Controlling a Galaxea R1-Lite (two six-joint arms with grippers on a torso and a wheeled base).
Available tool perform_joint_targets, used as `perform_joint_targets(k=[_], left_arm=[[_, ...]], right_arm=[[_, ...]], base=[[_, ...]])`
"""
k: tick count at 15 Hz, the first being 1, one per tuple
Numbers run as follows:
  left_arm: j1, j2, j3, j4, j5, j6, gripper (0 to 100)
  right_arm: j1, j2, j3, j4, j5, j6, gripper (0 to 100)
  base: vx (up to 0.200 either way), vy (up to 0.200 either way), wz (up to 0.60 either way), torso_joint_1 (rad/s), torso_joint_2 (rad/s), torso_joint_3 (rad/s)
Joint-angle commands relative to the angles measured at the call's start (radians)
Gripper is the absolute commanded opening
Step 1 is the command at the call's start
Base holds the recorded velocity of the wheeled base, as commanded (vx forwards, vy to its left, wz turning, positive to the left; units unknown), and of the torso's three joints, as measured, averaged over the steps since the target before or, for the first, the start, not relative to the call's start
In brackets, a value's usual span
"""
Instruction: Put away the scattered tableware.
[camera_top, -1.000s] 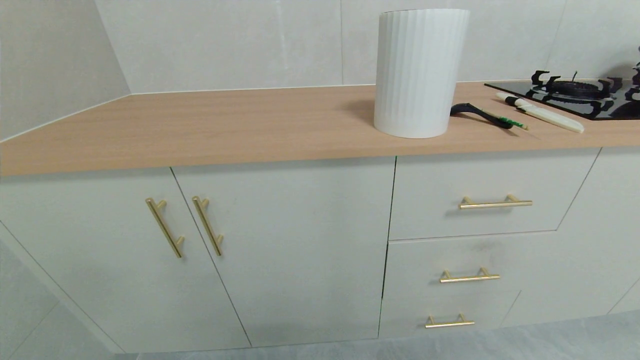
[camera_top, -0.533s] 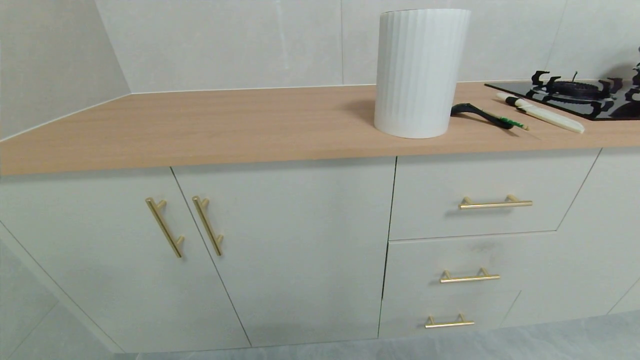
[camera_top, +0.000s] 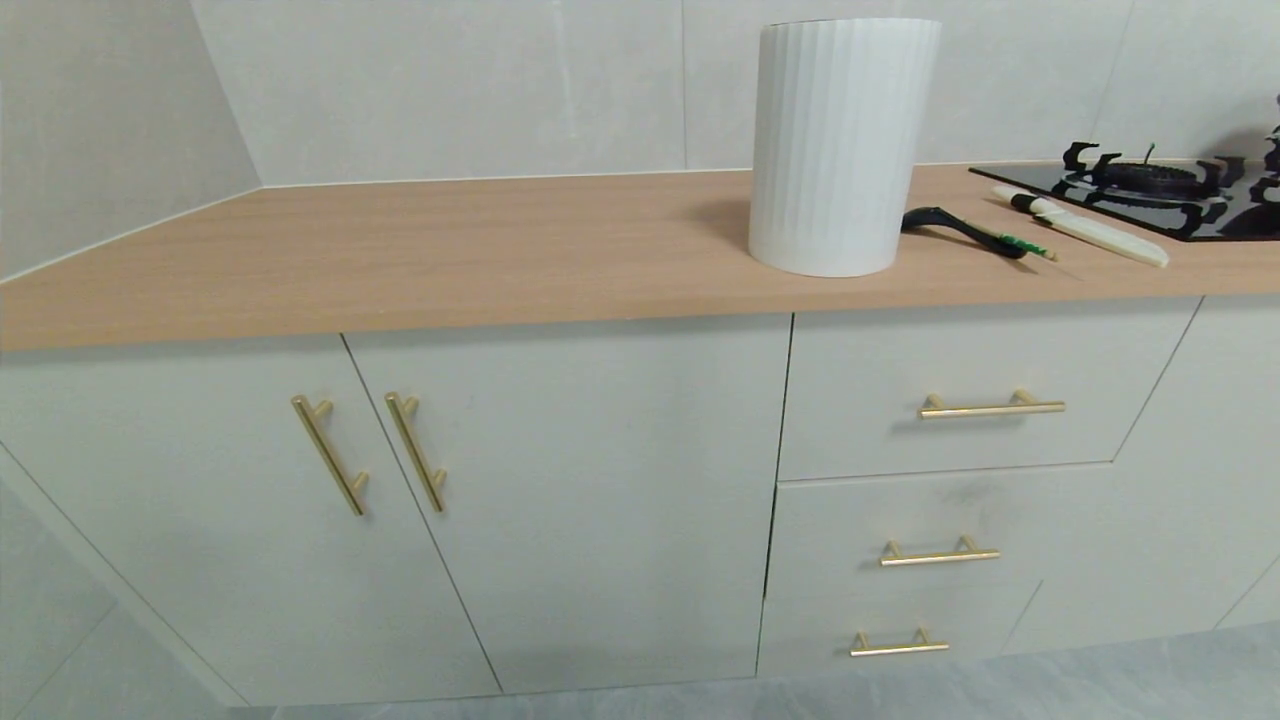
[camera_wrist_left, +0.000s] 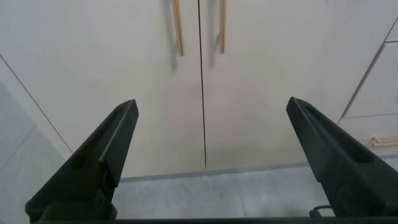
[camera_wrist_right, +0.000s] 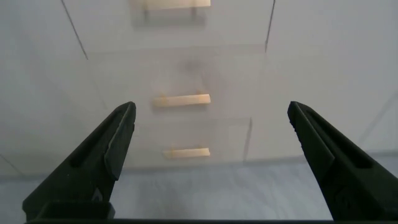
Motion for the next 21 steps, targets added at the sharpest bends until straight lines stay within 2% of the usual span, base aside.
perform_joint_targets(k=[1, 3, 10, 15, 21], left_arm=[[0.000, 0.001, 0.000, -0.002, 0.000, 0.000, 100], [0.000, 0.001, 0.000, -0.002, 0.000, 0.000, 100], [0.000, 0.001, 0.000, -0.002, 0.000, 0.000, 100], [0.000, 0.001, 0.000, 0.000, 0.000, 0.000, 100], [0.000, 0.001, 0.000, -0.002, 0.000, 0.000, 100]], right_arm=[[0.057, 0.347, -0.185, 0.036, 0.066, 0.050, 100], [0.057, 0.612, -0.223, 0.031, 0.078, 0.042, 100], [0.074, 1.232, -0.360, -0.007, 0.141, 0.012, 100], [0.080, 1.580, -0.400, -0.297, 0.143, 0.009, 100], [0.081, 1.874, -0.424, -0.578, 0.126, 0.003, 100]], base=[[0.000, 0.000, 0.00, 0.000, 0.00, 0.000], [0.000, 0.000, 0.00, 0.000, 0.00, 0.000], [0.000, 0.000, 0.00, 0.000, 0.00, 0.000], [0.000, 0.000, 0.00, 0.000, 0.00, 0.000], [0.000, 0.000, 0.00, 0.000, 0.00, 0.000]])
